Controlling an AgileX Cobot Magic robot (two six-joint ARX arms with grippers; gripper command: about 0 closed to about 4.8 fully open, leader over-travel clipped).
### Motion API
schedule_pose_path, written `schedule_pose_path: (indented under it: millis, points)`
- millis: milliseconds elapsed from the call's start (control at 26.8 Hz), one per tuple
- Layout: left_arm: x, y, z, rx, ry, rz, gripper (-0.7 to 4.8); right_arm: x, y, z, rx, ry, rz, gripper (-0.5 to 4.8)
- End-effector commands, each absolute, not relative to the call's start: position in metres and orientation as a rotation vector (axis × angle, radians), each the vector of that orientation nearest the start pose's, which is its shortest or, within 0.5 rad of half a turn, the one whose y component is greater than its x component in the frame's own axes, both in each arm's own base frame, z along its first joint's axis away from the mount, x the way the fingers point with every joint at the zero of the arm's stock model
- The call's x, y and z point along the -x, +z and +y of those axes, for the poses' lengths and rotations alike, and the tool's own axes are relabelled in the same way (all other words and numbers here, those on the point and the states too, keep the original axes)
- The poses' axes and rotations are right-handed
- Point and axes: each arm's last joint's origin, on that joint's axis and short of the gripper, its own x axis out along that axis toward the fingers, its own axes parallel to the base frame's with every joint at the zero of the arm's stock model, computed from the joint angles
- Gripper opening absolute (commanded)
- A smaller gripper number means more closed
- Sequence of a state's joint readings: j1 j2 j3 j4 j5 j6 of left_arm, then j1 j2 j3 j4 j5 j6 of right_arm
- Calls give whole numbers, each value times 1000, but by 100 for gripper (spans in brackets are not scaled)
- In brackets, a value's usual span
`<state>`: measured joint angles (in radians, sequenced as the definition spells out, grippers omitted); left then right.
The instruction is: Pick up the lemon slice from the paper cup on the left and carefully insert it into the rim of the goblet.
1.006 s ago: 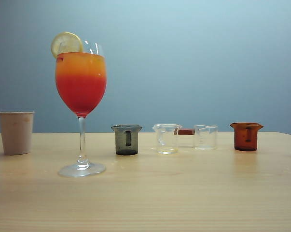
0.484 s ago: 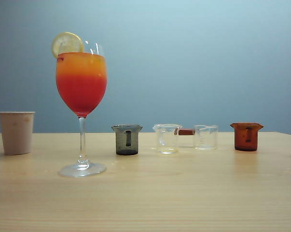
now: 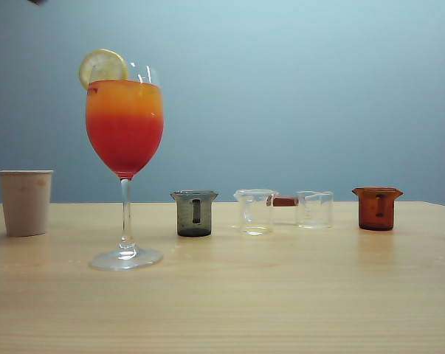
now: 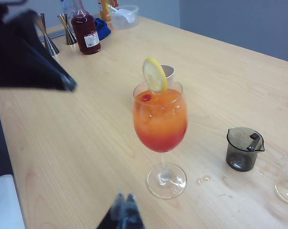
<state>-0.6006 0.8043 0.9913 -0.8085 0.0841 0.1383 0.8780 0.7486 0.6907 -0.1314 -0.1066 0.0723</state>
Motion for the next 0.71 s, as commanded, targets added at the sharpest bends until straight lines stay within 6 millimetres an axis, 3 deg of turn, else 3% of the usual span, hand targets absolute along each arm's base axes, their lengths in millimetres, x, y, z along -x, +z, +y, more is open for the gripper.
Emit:
schedule_pose_path:
  millis: [37, 335, 708]
  points:
    - [-120, 331, -97, -301, -692, 505, -6, -106, 314, 132, 2, 980, 197, -2]
    - [-118, 306, -113, -343, -680, 452, -6, -106, 315, 132, 1, 980, 194, -1]
    - [-98, 299, -91, -289, -629, 295, -6, -106, 314, 132, 3, 977, 199, -1]
